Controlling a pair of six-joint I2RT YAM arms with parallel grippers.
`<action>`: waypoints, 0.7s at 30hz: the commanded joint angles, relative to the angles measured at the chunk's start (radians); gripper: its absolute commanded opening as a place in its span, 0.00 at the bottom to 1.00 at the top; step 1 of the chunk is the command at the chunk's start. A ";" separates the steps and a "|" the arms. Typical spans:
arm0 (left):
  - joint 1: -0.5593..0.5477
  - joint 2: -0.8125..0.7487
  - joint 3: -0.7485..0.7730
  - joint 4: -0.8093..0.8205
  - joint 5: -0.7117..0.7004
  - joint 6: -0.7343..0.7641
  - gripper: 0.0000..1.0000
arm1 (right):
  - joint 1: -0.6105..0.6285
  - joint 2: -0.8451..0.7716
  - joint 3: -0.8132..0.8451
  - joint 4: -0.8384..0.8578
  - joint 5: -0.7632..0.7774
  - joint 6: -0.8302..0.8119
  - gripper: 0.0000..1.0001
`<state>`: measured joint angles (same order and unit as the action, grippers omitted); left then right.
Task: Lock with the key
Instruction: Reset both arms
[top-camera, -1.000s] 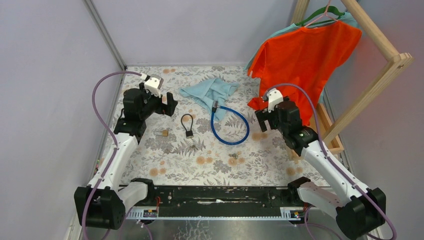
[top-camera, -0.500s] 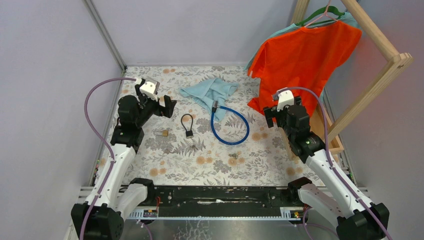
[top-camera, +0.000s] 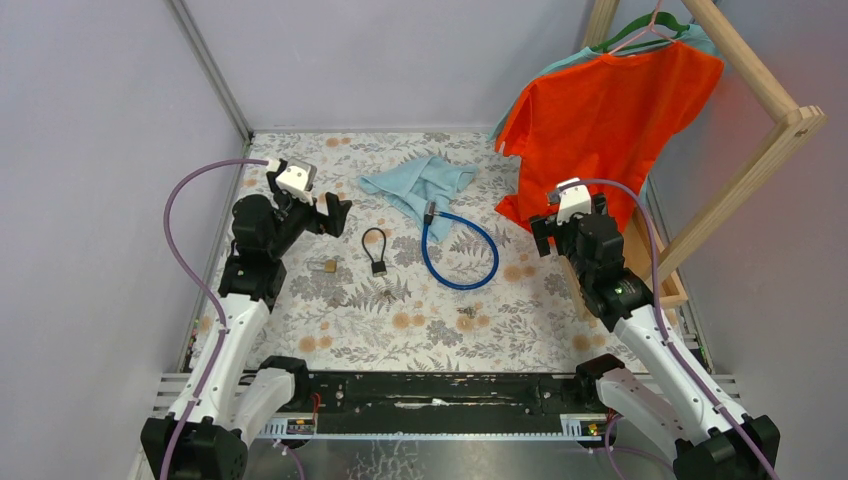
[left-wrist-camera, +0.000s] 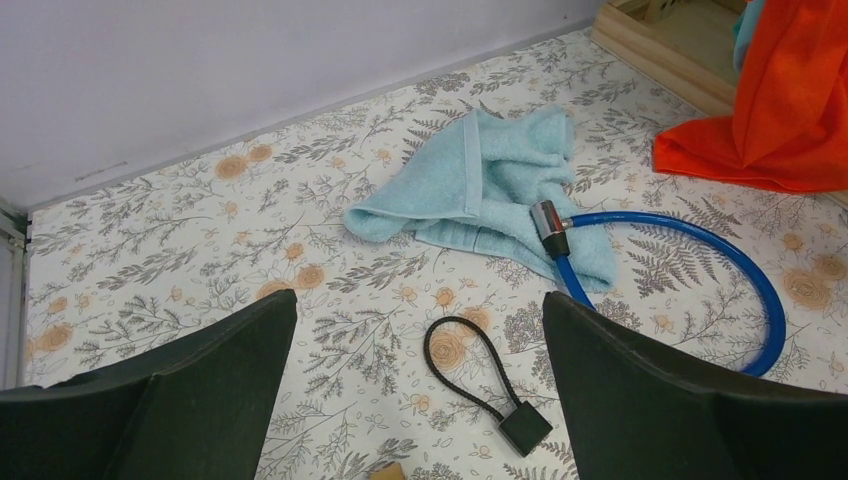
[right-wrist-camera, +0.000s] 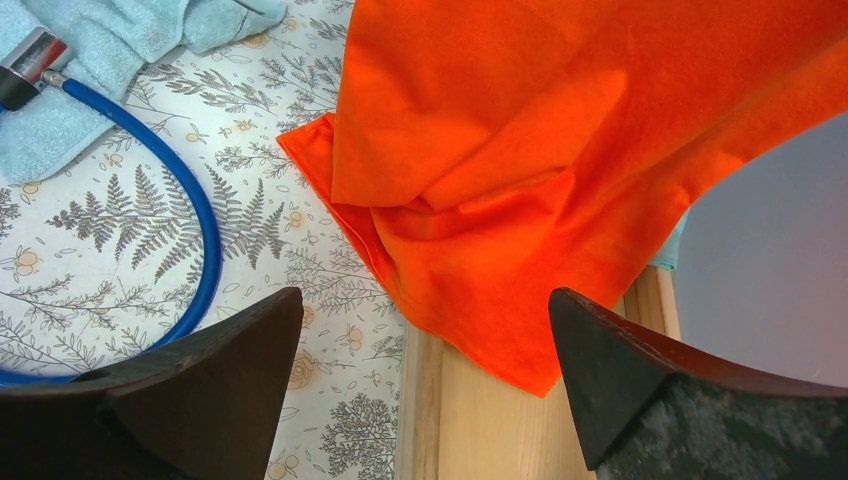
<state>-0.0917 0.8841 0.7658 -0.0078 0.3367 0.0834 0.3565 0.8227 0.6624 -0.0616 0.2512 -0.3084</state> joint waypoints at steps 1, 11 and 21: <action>-0.005 -0.014 -0.016 0.072 -0.027 -0.001 1.00 | -0.011 -0.015 0.028 0.029 -0.002 0.028 0.99; -0.005 -0.044 -0.034 0.090 -0.040 -0.023 1.00 | -0.057 -0.055 0.078 -0.056 -0.119 0.082 0.99; -0.006 -0.058 -0.039 0.080 -0.029 -0.015 1.00 | -0.091 -0.094 0.070 -0.063 -0.181 0.083 0.99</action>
<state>-0.0917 0.8368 0.7326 0.0116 0.3073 0.0765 0.2718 0.7376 0.7055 -0.1448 0.0998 -0.2375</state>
